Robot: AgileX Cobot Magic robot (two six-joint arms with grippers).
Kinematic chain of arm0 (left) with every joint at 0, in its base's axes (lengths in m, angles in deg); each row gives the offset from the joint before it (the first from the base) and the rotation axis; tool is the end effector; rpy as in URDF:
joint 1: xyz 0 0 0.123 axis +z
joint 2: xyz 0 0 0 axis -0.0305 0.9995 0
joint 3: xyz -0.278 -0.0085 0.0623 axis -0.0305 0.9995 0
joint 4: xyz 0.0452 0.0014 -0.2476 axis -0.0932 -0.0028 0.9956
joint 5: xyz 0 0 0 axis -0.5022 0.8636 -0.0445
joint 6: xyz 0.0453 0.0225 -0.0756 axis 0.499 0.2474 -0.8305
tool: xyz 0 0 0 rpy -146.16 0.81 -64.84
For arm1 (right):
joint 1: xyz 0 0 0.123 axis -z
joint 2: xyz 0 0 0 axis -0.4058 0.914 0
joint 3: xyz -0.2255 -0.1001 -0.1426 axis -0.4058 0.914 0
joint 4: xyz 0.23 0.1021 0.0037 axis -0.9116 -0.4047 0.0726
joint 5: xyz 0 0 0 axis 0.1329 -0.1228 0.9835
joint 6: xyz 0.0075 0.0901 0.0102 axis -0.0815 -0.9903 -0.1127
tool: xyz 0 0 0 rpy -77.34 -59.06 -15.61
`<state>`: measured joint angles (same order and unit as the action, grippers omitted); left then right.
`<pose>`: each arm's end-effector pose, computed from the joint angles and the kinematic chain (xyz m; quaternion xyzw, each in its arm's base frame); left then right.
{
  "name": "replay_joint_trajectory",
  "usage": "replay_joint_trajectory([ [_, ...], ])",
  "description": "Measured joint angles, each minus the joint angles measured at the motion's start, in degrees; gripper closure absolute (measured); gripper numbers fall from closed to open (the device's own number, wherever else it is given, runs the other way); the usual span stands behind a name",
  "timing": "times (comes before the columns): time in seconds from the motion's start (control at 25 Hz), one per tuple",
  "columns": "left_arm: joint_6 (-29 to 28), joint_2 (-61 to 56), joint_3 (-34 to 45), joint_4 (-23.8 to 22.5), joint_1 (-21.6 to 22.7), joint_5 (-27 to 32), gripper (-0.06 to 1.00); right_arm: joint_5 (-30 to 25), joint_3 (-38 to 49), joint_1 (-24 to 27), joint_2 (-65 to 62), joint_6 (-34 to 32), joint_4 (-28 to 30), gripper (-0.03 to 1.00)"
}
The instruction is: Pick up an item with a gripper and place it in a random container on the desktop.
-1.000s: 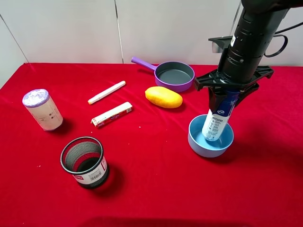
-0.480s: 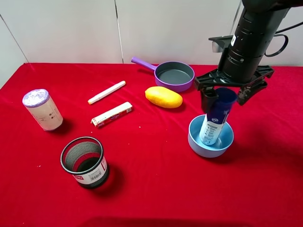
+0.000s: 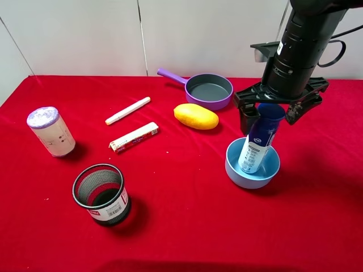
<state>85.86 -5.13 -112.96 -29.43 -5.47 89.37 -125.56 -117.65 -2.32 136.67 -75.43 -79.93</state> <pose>-0.0043 0.0016 0.2755 0.0415 0.8510 -0.0005 0.5235 0.2927 0.1437 0.2267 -0.1643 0.9860 0.0048 0.0298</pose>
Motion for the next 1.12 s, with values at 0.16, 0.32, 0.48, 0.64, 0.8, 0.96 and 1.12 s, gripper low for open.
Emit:
replay_joint_trajectory([
  [0.16, 0.00, 0.00, 0.00, 0.00, 0.00, 0.00, -0.04, -0.05, 0.00, 0.00, 0.00, 0.00, -0.50, 0.28],
  [0.32, 0.00, 0.00, 0.00, 0.00, 0.00, 0.00, -0.04, -0.22, 0.00, 0.00, -1.05, 0.00, -1.10, 0.28],
  [0.48, 0.00, 0.00, 0.00, 0.00, 0.00, 0.00, -0.04, -0.45, 0.00, 0.00, -3.37, 0.00, -1.56, 0.28],
  [0.64, 0.00, 0.00, 0.00, 0.00, 0.00, 0.00, -0.04, -1.41, 0.00, 0.00, -6.16, 0.00, -1.71, 0.28],
  [0.8, 0.00, 0.00, 0.00, 0.00, 0.00, 0.00, -0.04, -3.74, 0.00, 0.00, -8.78, 0.00, -1.71, 0.28],
  [0.96, 0.00, 0.00, 0.00, 0.00, 0.00, 0.00, -0.04, -6.01, 0.00, 0.00, -11.26, 0.00, -1.71, 0.28],
  [1.12, 0.00, 0.00, 0.00, 0.00, 0.00, 0.00, -0.04, -6.13, 0.00, 0.00, -13.47, 0.67, -1.76, 0.28],
])
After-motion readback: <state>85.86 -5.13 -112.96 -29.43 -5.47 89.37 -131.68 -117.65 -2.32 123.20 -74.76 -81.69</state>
